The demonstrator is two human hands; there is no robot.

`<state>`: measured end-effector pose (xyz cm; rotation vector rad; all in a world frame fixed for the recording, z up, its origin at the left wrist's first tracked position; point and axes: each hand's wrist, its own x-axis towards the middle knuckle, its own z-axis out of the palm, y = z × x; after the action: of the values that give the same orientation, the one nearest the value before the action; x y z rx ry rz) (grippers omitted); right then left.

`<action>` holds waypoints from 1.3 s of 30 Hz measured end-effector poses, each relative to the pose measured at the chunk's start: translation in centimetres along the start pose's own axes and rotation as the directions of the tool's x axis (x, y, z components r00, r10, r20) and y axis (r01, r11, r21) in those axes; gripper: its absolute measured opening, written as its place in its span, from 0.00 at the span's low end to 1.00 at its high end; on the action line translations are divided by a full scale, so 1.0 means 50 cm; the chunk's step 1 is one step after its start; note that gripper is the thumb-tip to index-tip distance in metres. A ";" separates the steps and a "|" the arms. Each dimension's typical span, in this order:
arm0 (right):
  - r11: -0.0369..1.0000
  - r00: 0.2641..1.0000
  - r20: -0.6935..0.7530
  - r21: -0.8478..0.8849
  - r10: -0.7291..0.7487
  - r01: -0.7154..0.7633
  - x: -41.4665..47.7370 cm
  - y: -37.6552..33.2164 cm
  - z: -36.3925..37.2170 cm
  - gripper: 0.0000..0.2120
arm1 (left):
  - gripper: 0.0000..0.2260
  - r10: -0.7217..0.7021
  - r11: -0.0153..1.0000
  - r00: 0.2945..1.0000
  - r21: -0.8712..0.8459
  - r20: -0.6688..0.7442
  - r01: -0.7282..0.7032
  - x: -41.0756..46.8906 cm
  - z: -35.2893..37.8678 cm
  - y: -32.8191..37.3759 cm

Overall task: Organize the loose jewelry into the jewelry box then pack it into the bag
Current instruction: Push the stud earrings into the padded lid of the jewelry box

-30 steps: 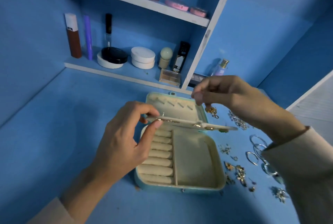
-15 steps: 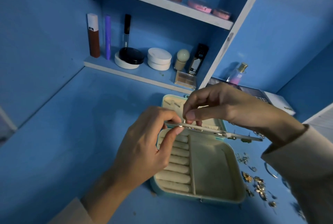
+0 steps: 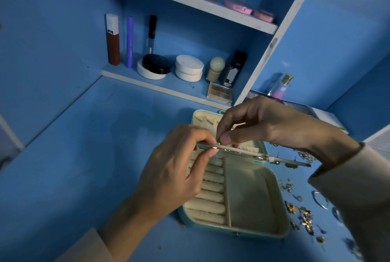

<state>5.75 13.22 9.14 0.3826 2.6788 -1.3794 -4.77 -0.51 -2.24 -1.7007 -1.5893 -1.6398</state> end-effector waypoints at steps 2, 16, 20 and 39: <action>1.000 1.000 0.013 -0.002 -0.006 0.006 0.000 -0.001 0.001 0.03 | 0.05 0.001 1.000 1.000 0.003 -0.008 -0.001 -0.001 0.001 0.000; 0.998 0.994 0.108 -0.069 0.021 -0.014 0.013 -0.012 -0.010 0.08 | 0.05 0.005 1.000 1.000 0.019 -0.013 -0.005 0.000 0.001 -0.002; 0.995 0.993 0.116 -0.095 0.037 -0.026 0.017 -0.011 -0.009 0.08 | 0.04 0.007 1.000 1.000 0.027 -0.021 -0.006 -0.001 0.001 -0.002; 0.897 0.835 -0.513 0.439 0.199 0.056 -0.118 0.109 -0.030 0.29 | 0.06 -0.157 0.988 0.985 -0.019 -0.071 0.156 0.025 0.017 -0.011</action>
<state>12.93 16.44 6.93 1.0656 2.6631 -2.1256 -5.11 0.98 -1.74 -1.5381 -1.7196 -1.7677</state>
